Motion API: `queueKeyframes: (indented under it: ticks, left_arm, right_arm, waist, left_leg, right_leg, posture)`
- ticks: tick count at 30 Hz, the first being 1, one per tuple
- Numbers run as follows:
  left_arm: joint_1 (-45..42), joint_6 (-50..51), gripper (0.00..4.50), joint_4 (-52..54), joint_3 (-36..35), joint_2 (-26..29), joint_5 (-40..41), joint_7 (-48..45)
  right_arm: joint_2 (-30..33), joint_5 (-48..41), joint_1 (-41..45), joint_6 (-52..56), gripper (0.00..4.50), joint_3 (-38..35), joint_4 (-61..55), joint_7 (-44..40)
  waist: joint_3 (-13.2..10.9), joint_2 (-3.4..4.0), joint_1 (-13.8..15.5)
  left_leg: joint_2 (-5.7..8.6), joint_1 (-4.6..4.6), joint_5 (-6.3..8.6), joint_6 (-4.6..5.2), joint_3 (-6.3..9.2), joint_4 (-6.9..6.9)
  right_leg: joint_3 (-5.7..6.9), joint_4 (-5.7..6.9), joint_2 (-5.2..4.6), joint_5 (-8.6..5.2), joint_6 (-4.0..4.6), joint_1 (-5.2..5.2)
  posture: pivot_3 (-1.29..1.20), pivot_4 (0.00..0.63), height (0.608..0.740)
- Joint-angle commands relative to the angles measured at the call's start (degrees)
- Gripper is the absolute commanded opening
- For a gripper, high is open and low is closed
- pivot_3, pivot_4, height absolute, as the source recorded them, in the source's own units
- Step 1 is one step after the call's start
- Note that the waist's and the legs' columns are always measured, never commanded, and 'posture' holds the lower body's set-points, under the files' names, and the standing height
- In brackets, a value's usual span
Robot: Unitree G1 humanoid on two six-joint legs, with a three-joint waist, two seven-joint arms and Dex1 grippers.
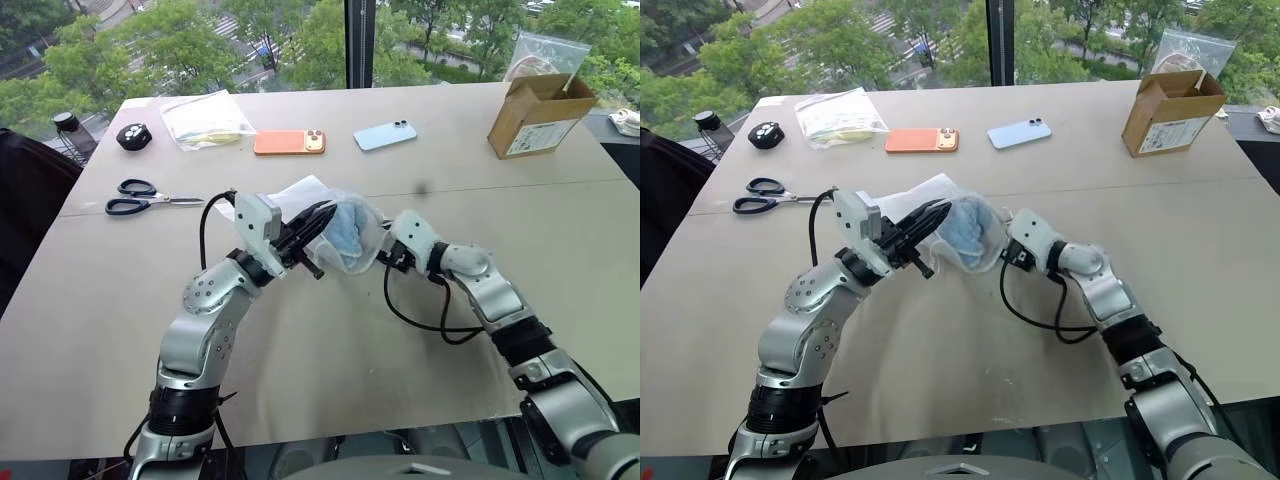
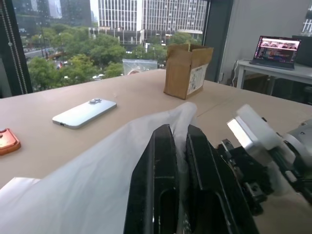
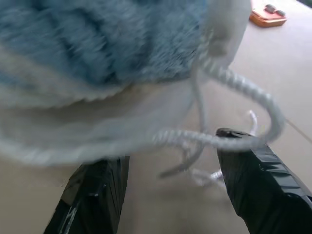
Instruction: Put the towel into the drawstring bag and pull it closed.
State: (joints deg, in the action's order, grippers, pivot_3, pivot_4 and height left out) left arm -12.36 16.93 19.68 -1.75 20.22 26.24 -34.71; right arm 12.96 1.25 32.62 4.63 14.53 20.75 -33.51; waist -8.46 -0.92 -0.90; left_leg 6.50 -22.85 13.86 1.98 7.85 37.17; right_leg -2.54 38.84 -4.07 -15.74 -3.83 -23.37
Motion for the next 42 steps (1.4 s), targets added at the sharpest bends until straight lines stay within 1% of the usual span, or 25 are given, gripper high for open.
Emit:
queueKeyframes:
  ticks: [1, 4, 6, 12, 19, 21, 22, 23, 24, 25, 27, 31, 33, 37, 40, 42]
  left_arm:
    - [0.0, -0.5, 0.00, 3.0, -0.7, 0.2, 0.7, 0.3]
    - [0.1, -0.4, 0.00, 3.2, -0.9, 0.4, 0.7, 0.5]
    - [0.2, -0.3, 0.00, 3.4, -0.9, 0.4, 0.7, 0.7]
    - [-1.3, -0.4, 0.00, 1.6, -0.8, 0.5, 0.4, 0.8]
    - [-7.5, -3.2, 0.00, -4.4, 0.6, -0.6, -2.4, 0.3]
    - [-9.0, -3.3, 0.72, -5.6, 0.0, -0.8, -1.7, -0.2]
    - [-9.5, -3.0, 0.88, -6.2, -0.2, -0.7, -2.0, 0.1]
    - [-9.5, -2.1, 1.32, -6.5, -0.4, -0.3, -1.8, 0.0]
    - [-9.5, -1.6, 1.89, -6.7, -0.5, 0.0, -1.6, -0.1]
    - [-8.9, -1.1, 2.25, -6.3, -1.0, 0.7, -1.0, -1.0]
    - [-7.7, 1.3, 2.25, -5.3, -3.0, 2.1, 2.0, -2.2]
    - [-5.0, 8.2, 2.25, -2.2, -7.5, 5.8, 11.0, -5.6]
    - [-3.5, 8.7, 2.25, -1.1, -7.7, 7.5, 11.5, -7.0]
    - [-0.8, 13.3, 2.25, 2.1, -7.9, 8.8, 16.6, -8.1]
    - [0.7, 13.0, 2.25, 3.5, -7.1, 8.9, 16.2, -8.5]
    - [1.3, 11.7, 2.25, 3.3, -6.0, 9.0, 13.7, -8.0]
  right_arm:
    - [-0.9, -0.8, 1.6, -1.5, 2.16, -4.6, 0.9, 5.4]
    - [0.0, -0.6, 1.1, -1.8, 0.80, -6.3, -0.1, 6.8]
    - [0.9, -1.1, 0.3, -1.5, 0.04, -7.3, -2.1, 6.7]
    - [5.0, -3.4, -1.2, 4.9, 0.04, -10.8, -14.8, 5.8]
    - [8.9, -6.2, 1.1, 17.4, 0.04, -13.2, -27.3, 5.0]
    - [9.4, -6.5, 3.0, 20.9, 0.00, -13.3, -29.0, 5.5]
    - [9.6, -6.4, 4.0, 22.6, 0.00, -13.1, -29.6, 5.9]
    - [9.7, -6.3, 4.8, 24.3, 0.00, -12.8, -30.2, 6.2]
    - [9.8, -6.2, 5.3, 25.6, 0.00, -12.5, -30.8, 6.4]
    - [9.8, -6.1, 6.0, 27.1, 0.00, -12.2, -31.6, 6.6]
    - [9.6, -6.1, 7.5, 30.3, 0.00, -11.6, -33.0, 6.9]
    - [7.9, -7.1, 11.6, 37.5, 0.00, -11.6, -34.7, 8.5]
    - [6.7, -7.9, 13.1, 39.9, 0.00, -12.2, -34.8, 9.4]
    - [5.6, -9.0, 14.5, 42.5, 0.00, -11.6, -34.9, 9.7]
    - [5.0, -9.3, 14.8, 42.9, 0.00, -11.3, -34.7, 10.0]
    - [4.7, -9.4, 14.9, 43.1, 0.00, -11.1, -34.6, 10.1]
  waist:
    - [0.0, 0.00, 0.1]
    - [0.0, 0.00, 0.2]
    - [0.0, 0.00, 0.1]
    - [0.0, 0.01, -0.1]
    - [0.0, 0.00, 0.1]
    - [0.0, 0.00, 0.0]
    - [0.0, 0.00, 0.0]
    - [0.0, 0.00, 0.0]
    - [0.0, 0.00, -0.1]
    - [0.0, 0.00, -0.1]
    - [0.0, 0.00, -0.1]
    - [0.0, 0.01, -0.2]
    - [0.0, 0.02, -0.2]
    - [0.0, 0.01, 0.1]
    - [0.0, 0.02, 0.1]
    - [0.0, 0.02, 0.0]
  left_leg:
    - [0.00, 0.00, 0.00, 0.00, 0.00, 0.00]
    - [0.02, 0.00, 0.00, 0.00, 0.00, 0.00]
    - [0.02, 0.00, 0.00, 0.00, 0.00, 0.00]
    - [0.01, -0.01, 0.00, 0.00, -0.01, -0.04]
    - [0.02, -0.01, 0.00, 0.00, 0.00, -0.01]
    - [0.01, -0.02, 0.00, 0.00, -0.01, -0.02]
    - [0.01, -0.04, 0.00, 0.00, -0.01, -0.02]
    - [0.01, -0.04, 0.00, 0.00, -0.01, -0.02]
    - [0.01, -0.04, 0.00, 0.00, -0.01, -0.03]
    - [0.01, -0.04, 0.00, 0.00, -0.01, -0.04]
    - [0.01, -0.05, 0.00, 0.00, -0.01, -0.07]
    - [0.00, -0.09, 0.00, 0.00, -0.01, -0.08]
    - [0.00, -0.11, 0.00, 0.00, -0.02, -0.09]
    - [0.00, -0.12, 0.00, 0.00, -0.01, -0.09]
    - [0.02, -0.14, 0.00, 0.00, -0.01, -0.07]
    - [0.01, -0.14, 0.00, 0.00, -0.01, -0.09]
  right_leg:
    - [0.00, 0.00, 0.00, 0.00, 0.00, -0.01]
    - [0.01, 0.00, -0.01, 0.00, 0.00, 0.00]
    - [0.00, 0.00, -0.01, 0.00, 0.00, 0.00]
    - [-0.02, 0.02, 0.00, 0.00, 0.00, 0.00]
    - [0.00, 0.03, -0.01, 0.00, 0.00, 0.02]
    - [-0.01, 0.02, -0.02, 0.00, 0.00, 0.01]
    - [-0.02, 0.02, -0.01, 0.00, 0.00, -0.01]
    - [-0.02, 0.02, -0.02, 0.00, 0.00, -0.01]
    - [-0.02, 0.02, -0.02, 0.00, 0.00, -0.01]
    - [-0.02, 0.02, -0.01, 0.00, 0.00, -0.02]
    - [-0.02, 0.00, -0.02, 0.00, 0.00, -0.04]
    - [-0.04, 0.01, -0.03, 0.00, 0.00, -0.10]
    - [-0.06, 0.02, -0.02, 0.00, 0.00, -0.15]
    - [-0.02, -0.01, -0.05, 0.00, 0.00, -0.17]
    - [-0.02, -0.03, -0.06, 0.00, 0.00, -0.17]
    - [-0.02, -0.01, -0.05, 0.00, 0.00, -0.18]
  posture:
    - [0.00, 0.150, 0.734]
    - [0.00, 0.150, 0.734]
    - [0.00, 0.150, 0.734]
    - [0.00, 0.150, 0.734]
    - [0.00, 0.150, 0.734]
    - [0.00, 0.150, 0.734]
    - [0.00, 0.150, 0.734]
    - [0.00, 0.150, 0.734]
    - [0.00, 0.150, 0.734]
    - [0.00, 0.150, 0.734]
    - [0.00, 0.150, 0.734]
    - [0.00, 0.150, 0.734]
    - [0.00, 0.150, 0.734]
    - [0.00, 0.150, 0.734]
    - [0.00, 0.150, 0.734]
    - [0.00, 0.150, 0.734]
